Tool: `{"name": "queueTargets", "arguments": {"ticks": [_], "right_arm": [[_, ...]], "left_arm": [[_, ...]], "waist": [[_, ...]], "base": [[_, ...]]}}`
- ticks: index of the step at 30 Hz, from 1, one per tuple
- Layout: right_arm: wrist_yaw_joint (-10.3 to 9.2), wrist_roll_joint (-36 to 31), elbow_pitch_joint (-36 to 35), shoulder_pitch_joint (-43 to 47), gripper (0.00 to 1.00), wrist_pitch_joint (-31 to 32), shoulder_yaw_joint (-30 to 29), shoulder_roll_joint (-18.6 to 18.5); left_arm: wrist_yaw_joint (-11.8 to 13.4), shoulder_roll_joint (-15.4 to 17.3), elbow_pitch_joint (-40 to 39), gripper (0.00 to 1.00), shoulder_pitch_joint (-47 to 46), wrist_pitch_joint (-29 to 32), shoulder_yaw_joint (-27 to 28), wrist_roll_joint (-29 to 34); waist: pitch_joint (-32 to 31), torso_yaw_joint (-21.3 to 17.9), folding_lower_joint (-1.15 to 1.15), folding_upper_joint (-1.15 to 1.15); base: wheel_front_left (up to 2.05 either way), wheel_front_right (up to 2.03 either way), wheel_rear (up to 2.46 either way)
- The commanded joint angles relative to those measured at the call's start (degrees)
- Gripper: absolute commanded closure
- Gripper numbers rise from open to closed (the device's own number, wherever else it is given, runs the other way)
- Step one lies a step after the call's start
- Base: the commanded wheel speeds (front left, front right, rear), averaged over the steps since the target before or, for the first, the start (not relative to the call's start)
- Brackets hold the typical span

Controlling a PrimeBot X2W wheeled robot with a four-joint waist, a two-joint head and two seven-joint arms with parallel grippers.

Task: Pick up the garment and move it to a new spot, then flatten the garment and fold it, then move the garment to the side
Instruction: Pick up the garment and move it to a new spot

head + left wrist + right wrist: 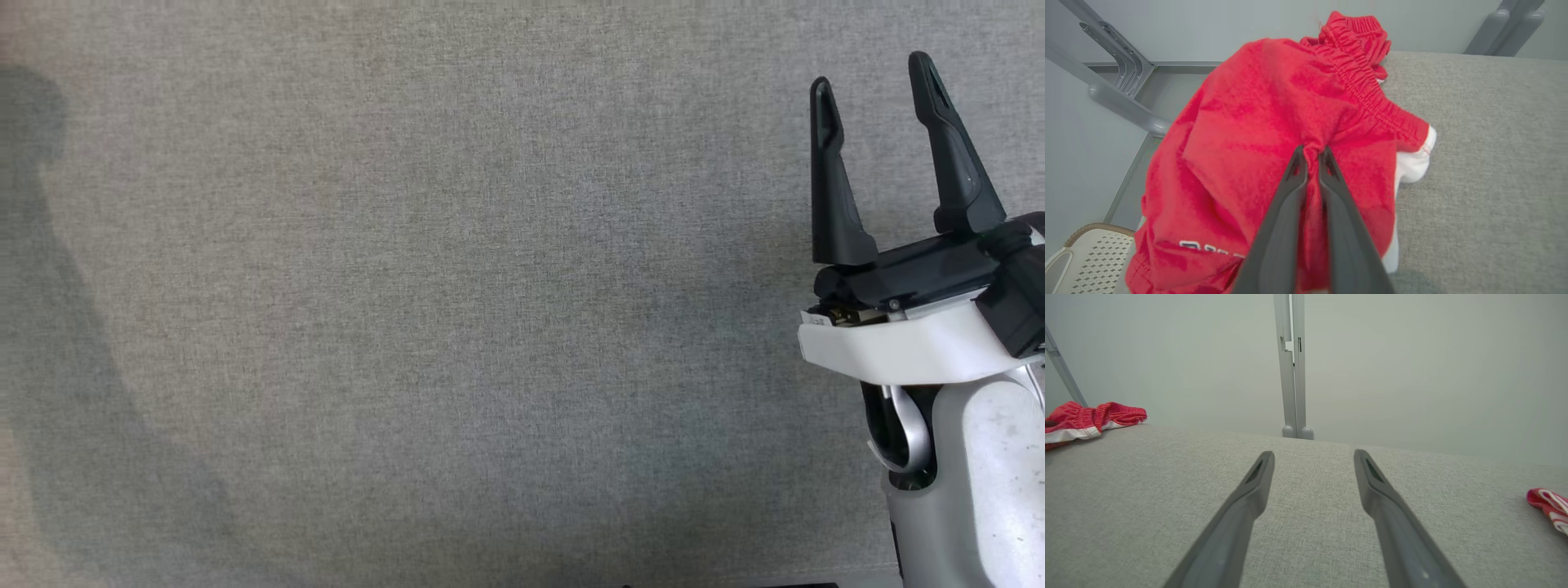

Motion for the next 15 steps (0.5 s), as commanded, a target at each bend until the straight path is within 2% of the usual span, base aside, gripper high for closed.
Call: {"name": "queueTargets", "arguments": {"ticks": [1,7,15], "right_arm": [[-0.02,0.37,0.68,0.60,0.00,-0.57,-0.15,0.15],[-0.02,1.45,4.32,1.65,0.00,-1.98,-0.63,0.40],[-0.02,3.12,8.97,4.51,0.00,-3.89,-1.93,0.75]], "left_arm": [[-0.27,0.44,-0.51,1.00,-1.17,-0.63,-0.55,0.49],[-0.35,1.17,-4.19,1.00,-0.34,-1.25,-5.37,-0.73],[-0.34,4.33,-15.53,1.00,2.70,0.94,-16.58,-6.78]], "waist": [[-2.83,0.25,-0.01,0.00],[-9.54,0.00,-0.01,0.00],[-19.73,-1.07,-0.01,0.00]], "base": [[0.00,0.00,0.00],[0.00,0.00,0.00],[0.00,0.00,0.00]]}}
